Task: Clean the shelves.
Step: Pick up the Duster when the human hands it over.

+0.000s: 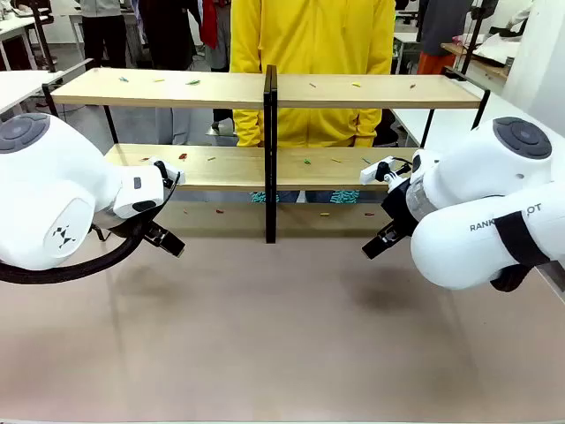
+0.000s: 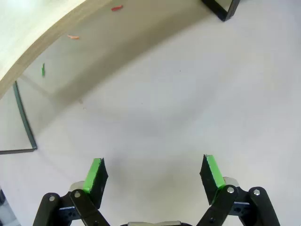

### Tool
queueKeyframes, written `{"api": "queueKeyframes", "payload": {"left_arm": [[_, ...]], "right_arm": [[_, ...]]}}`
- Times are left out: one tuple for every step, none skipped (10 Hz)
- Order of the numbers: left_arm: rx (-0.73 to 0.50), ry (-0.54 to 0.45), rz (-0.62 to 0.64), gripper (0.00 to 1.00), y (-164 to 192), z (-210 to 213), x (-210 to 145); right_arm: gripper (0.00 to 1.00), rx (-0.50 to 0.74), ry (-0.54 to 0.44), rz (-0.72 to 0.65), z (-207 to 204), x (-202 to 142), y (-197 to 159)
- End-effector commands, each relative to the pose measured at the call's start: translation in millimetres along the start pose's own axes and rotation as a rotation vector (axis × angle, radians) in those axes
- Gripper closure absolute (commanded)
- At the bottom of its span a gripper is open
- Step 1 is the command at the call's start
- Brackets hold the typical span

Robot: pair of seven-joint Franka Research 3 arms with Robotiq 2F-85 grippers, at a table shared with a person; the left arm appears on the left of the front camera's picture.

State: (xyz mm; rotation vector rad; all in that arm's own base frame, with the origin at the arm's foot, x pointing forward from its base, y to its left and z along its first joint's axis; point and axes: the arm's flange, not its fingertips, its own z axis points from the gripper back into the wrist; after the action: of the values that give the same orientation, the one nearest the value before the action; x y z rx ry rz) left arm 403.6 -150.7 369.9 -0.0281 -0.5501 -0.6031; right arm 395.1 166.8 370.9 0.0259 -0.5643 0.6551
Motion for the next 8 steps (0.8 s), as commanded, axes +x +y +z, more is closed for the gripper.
{"api": "queueKeyframes", "payload": {"left_arm": [[0.000, 0.000, 0.000, 0.00, 0.0, 0.1, 0.1], [0.000, 0.000, 0.000, 0.00, 0.0, 0.1, 0.1], [0.000, 0.000, 0.000, 0.00, 0.0, 0.1, 0.1], [0.000, 0.000, 0.000, 0.00, 0.0, 0.1, 0.1], [0.000, 0.000, 0.000, 0.00, 0.0, 0.1, 0.1], [0.000, 0.000, 0.000, 0.00, 0.0, 0.1, 0.1], [0.000, 0.000, 0.000, 0.00, 0.0, 0.1, 0.1], [0.000, 0.000, 0.000, 0.00, 0.0, 0.1, 0.1]], "right_arm": [[0.00, 0.000, 0.000, 0.000, 0.0, 0.0, 0.0], [0.00, 0.000, 0.000, 0.000, 0.0, 0.0, 0.0], [0.00, 0.000, 0.000, 0.000, 0.0, 0.0, 0.0], [0.00, 0.000, 0.000, 0.000, 0.0, 0.0, 0.0], [0.00, 0.000, 0.000, 0.000, 0.0, 0.0, 0.0], [0.00, 0.000, 0.000, 0.000, 0.0, 0.0, 0.0], [0.00, 0.000, 0.000, 0.000, 0.0, 0.0, 0.0], [0.00, 0.000, 0.000, 0.000, 0.0, 0.0, 0.0]]}}
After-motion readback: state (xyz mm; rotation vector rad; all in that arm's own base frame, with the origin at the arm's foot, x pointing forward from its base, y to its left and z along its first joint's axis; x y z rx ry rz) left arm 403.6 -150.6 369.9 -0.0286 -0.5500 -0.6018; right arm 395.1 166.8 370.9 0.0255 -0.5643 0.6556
